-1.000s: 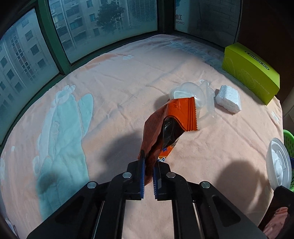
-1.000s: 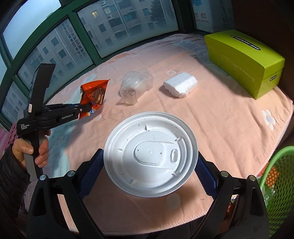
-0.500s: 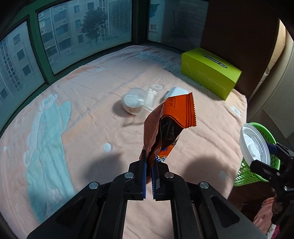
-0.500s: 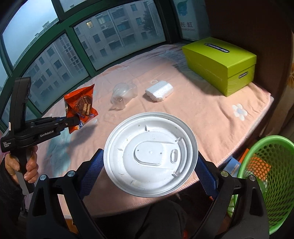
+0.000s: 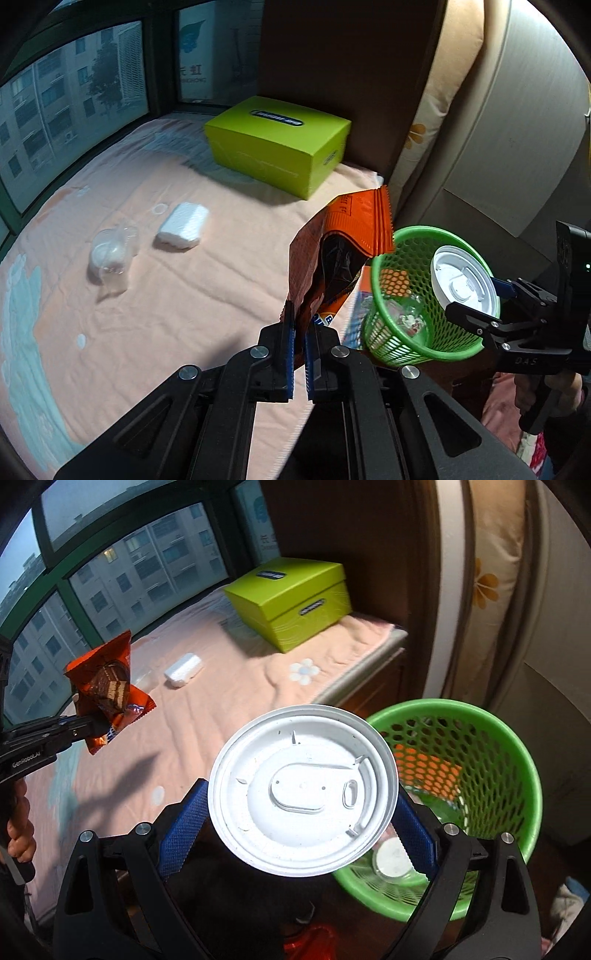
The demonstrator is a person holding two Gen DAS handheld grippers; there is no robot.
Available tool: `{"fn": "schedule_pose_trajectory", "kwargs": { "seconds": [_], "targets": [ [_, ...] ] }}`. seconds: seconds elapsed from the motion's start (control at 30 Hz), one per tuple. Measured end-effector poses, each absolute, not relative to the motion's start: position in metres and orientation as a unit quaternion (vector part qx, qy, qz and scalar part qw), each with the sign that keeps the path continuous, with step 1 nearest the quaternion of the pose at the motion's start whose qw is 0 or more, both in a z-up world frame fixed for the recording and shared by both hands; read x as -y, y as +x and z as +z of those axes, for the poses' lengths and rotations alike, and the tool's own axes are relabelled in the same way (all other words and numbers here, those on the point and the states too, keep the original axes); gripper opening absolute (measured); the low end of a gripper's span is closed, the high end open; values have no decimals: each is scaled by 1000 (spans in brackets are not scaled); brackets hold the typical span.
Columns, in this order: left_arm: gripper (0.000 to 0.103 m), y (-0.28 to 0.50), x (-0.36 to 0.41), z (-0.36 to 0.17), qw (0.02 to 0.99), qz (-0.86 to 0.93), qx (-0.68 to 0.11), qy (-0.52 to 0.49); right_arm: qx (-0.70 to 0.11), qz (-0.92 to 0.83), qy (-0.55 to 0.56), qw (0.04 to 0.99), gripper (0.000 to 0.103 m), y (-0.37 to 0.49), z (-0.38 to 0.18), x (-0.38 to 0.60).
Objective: Collect trash
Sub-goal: 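Carry the orange wrapper and white lid to the green basket with both tools, then open both tools to drop the wrapper and white lid into the basket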
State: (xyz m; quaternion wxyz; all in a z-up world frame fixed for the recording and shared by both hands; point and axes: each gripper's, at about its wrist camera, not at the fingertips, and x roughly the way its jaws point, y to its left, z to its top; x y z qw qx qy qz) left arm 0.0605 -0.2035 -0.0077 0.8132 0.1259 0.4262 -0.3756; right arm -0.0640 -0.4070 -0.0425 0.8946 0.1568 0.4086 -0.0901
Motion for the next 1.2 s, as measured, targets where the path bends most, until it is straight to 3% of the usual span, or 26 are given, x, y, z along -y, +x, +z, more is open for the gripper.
{"fn": "schedule_pose_trajectory", "kwargs": {
  "seconds": [0.67,1.2],
  "targets": [
    [5,13,328,-27,757,-455,-438,168,-419,-215,184,863,94,-119,-75,512],
    [6,-6,384,-67,720,-472,-471,192,-372,-226,215,874,95,-156,-50,529]
  ]
}}
